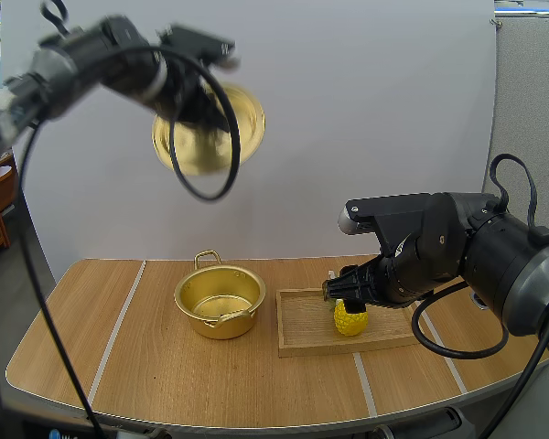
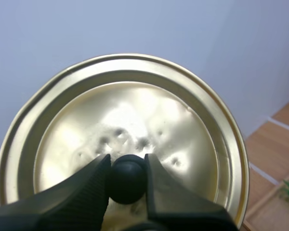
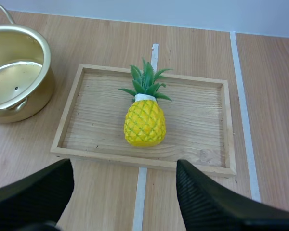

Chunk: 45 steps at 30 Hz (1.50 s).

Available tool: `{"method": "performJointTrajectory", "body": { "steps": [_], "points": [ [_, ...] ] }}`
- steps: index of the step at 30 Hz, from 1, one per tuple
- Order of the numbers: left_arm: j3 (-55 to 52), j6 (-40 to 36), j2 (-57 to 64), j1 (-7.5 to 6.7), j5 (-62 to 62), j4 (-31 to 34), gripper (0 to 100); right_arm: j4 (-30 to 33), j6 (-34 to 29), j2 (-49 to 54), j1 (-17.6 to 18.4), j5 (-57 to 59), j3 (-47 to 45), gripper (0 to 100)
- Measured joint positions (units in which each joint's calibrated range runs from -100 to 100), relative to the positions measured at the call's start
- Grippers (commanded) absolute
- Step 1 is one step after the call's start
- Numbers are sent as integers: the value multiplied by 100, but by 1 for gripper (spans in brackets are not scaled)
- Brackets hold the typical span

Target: Open the pot, put the pineapple inside, and close it

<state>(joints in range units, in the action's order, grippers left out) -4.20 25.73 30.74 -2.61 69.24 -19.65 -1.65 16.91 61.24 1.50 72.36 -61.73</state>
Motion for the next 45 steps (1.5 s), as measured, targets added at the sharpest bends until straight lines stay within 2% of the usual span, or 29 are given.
{"method": "performJointTrajectory", "body": {
  "steps": [3, 11, 18, 27, 28, 30, 36, 40, 45],
  "points": [
    [629, -184, 228, 0, -216, 163, 0, 0, 0, 0, 0, 0, 0, 100],
    [2141, -1136, 333, 0, -872, 1317, 0, 0, 0, 0, 0, 0, 0, 100],
    [2740, -1298, 333, 0, -1027, 1404, 0, 0, 0, 0, 0, 0, 0, 100],
    [2913, -1305, 333, 0, -1115, 1490, 0, 0, 0, 0, 0, 0, 0, 100],
    [3185, -1305, 333, 0, -1729, 1557, 0, 0, 0, 0, 0, 0, 0, 100],
    [3185, -1305, 333, 0, -2114, 1557, 0, 0, 0, 0, 0, -20, 0, 100],
    [3200, -1308, 333, 0, -2359, 1562, 0, 0, 0, -131, 0, -444, 0, 100],
    [3200, -1308, 333, 0, -2359, 1562, 0, 0, 0, -908, 0, -945, 0, 100],
    [3200, -1308, 333, 0, -2397, 1562, 0, 57, 0, -1939, 0, -1207, 437, 100]
  ]
}}
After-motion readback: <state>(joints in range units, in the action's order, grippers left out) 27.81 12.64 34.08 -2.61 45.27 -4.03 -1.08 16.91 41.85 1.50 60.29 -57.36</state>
